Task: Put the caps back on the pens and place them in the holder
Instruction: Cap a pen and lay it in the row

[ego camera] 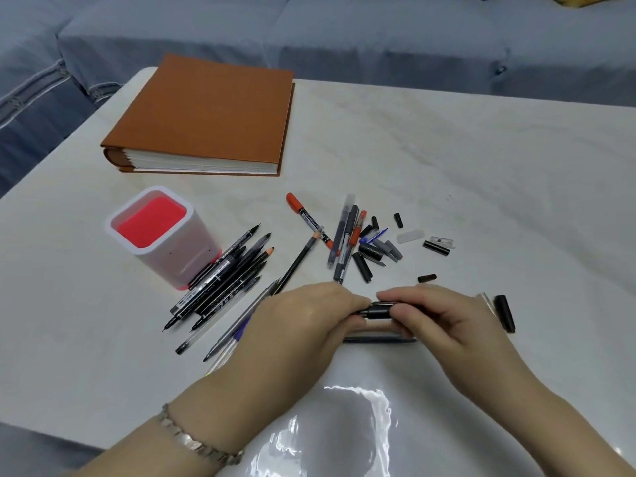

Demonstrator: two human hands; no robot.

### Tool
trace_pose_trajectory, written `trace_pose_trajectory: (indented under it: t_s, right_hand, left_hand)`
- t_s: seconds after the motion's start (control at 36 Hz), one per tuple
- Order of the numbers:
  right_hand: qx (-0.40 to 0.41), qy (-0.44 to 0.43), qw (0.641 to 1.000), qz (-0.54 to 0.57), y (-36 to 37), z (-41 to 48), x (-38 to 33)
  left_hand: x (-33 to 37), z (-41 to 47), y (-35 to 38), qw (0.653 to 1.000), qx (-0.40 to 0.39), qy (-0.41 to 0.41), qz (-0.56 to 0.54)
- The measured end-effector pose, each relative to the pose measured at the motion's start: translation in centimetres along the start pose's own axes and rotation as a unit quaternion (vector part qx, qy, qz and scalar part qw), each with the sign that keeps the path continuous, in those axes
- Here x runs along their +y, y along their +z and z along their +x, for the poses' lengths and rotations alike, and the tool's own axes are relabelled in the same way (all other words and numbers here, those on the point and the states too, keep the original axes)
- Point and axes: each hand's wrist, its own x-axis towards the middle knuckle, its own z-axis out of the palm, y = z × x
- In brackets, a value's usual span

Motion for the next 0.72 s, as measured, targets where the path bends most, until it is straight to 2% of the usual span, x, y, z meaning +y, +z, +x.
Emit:
trace_pose_trajectory:
  t_s: [0.11, 0.22, 0.36, 0.47, 0.58, 0.72]
  right_hand:
    - [0.011, -0.023, 1.0, -0.013, -0.1, -0.2, 0.1]
    - [0.011, -0.076, 0.994, -0.071, 0.1, -0.4, 0.4]
    - [-0.033, -0.093, 0.984, -0.149, 0.5, -0.7, 1.3]
    - [0.009, -0.017, 0.987, -0.159, -0.1, -0.5, 3.1]
    - [0.078, 0.077, 0.973, -0.205, -1.8, 0.1, 5.2]
    - [0.089, 0.144, 0.944, -0.282, -3.2, 0.6, 7.4]
  left_hand:
    - [0.0, 0.1, -0.1, 1.0, 0.002, 0.011, 0.01]
    - [-0.1, 0.2, -0.2, 0.999, -0.008, -0.02, -0.024]
    - [-0.2, 0.2, 0.4, 0.993, -0.08, -0.085, -0.012]
    - [-0.8, 0.7, 0.6, 0.986, -0.096, -0.097, 0.093]
    - [-1.8, 0.8, 0.2, 0.987, -0.035, -0.144, 0.061]
    - [-2.0, 0.8, 0.8, 0.985, -0.003, -0.173, -0.001]
